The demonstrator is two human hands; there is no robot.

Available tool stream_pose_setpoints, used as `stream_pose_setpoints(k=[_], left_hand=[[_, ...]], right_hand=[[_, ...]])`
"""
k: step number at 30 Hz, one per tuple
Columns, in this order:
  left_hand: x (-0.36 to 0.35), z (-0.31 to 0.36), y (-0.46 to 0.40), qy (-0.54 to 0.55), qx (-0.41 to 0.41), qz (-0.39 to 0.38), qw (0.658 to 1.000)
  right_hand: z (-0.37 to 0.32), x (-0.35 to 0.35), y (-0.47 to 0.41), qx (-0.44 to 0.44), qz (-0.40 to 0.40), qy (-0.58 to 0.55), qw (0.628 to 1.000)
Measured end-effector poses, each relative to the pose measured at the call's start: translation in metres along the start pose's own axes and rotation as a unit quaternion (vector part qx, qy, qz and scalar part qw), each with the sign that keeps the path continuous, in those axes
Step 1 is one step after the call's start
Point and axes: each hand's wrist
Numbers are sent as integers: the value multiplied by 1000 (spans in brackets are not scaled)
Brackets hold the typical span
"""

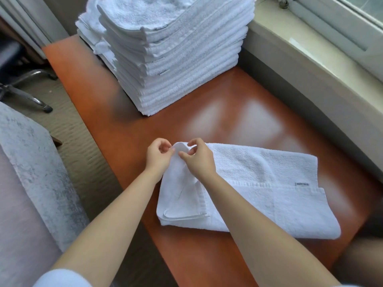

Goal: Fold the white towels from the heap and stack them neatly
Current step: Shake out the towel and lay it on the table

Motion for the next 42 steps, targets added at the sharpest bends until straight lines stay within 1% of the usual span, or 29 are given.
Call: stream_pose_setpoints(k=[2,3,4,6,8,11,12,14,15,16,19,21,22,24,25,26,27,28,29,30,31,32,33,34,37,38,40,42], left_hand=[[9,-2,-4,77,73,21,994],[14,-4,-4,91,99,25,991],[18,-6,-2,93,115,25,989],[22,-8,4,106,141,24,984],[19,-10,13,125,154,16,980],[10,-9,28,100,133,-31,986],[6,-10,31,66,122,-56,989],[2,-11,34,-59,85,-97,990],[3,-12,33,-96,71,-85,989],[5,-14,32,-97,68,-54,992],[16,-20,35,-26,117,61,991],[19,-23,42,-70,125,80,986],[20,-24,48,-111,98,85,985],[20,-19,65,-162,-14,84,983],[19,-17,75,-165,-76,49,982],[18,-16,86,-158,-116,-16,980],[17,-16,99,-158,-130,-101,974],[17,-18,112,-180,-134,-185,957],[18,-20,123,-226,-143,-249,931],[19,-25,131,-280,-157,-286,903],[20,-30,136,-325,-172,-304,879],[20,-33,139,-357,-181,-305,864],[18,-34,142,-371,-184,-294,862],[14,-33,144,-366,-181,-273,871],[1,-23,150,-292,-135,-171,931],[-3,-20,151,-286,-120,-140,940],[-7,-14,153,-305,-107,-90,942],[-12,-9,155,-329,-108,-57,937]], right_hand=[[-2,0,-1,-8,-25,38,999],[-2,0,-2,-16,-31,56,998],[-2,0,-2,-28,-48,44,997],[-3,2,2,-61,-112,-53,990],[-2,5,6,-79,-138,-121,980],[5,7,12,-74,-139,-102,982],[8,7,15,-74,-138,-97,983],[17,10,20,-78,-114,-89,986],[21,13,22,-80,-95,-82,989],[26,17,24,-82,-81,-74,991],[41,27,29,-81,-62,-54,993],[47,31,36,-74,-51,-51,995],[50,33,40,-69,-40,-55,995],[56,39,50,-64,-11,-64,996],[61,44,55,-64,6,-66,996],[66,50,59,-66,25,-68,995],[72,57,63,-72,42,-67,994],[79,65,67,-81,57,-64,993],[86,73,71,-90,69,-61,992],[92,81,74,-98,78,-60,990],[97,89,78,-104,84,-62,989],[103,96,82,-105,92,-62,988],[109,105,86,-106,102,-56,988],[115,113,89,-107,118,-43,986],[134,140,93,-127,197,25,972],[139,149,93,-143,224,49,963],[149,165,95,-183,259,91,944],[155,176,96,-234,257,100,932]])
Point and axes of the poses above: each hand's wrist, its own y-axis away from the middle knuckle, its own x-axis out of the back of the hand, z = x × y, and after that the axes turned 3 degrees about -x, right-handed
